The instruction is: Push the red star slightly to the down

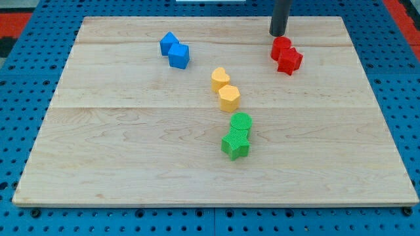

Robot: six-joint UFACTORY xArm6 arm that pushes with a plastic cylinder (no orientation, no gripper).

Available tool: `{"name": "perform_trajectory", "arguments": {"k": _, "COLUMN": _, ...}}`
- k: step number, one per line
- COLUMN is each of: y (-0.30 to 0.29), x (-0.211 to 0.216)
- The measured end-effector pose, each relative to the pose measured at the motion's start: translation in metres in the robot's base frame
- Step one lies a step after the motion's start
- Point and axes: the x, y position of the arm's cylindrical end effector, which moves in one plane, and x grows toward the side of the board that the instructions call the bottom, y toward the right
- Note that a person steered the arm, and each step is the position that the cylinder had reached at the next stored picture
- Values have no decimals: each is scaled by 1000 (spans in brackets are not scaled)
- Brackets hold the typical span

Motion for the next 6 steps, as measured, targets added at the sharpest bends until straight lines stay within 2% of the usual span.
{"name": "perform_trajectory", "arguments": {"k": 2, "y": 13, "x": 0}}
{"name": "perform_trajectory", "arguments": {"k": 3, "y": 44, "x": 8}}
{"name": "perform_trajectory", "arguments": {"k": 4, "y": 61, "x": 30}}
{"name": "perform_trajectory", "arguments": {"k": 6, "y": 33, "x": 109}}
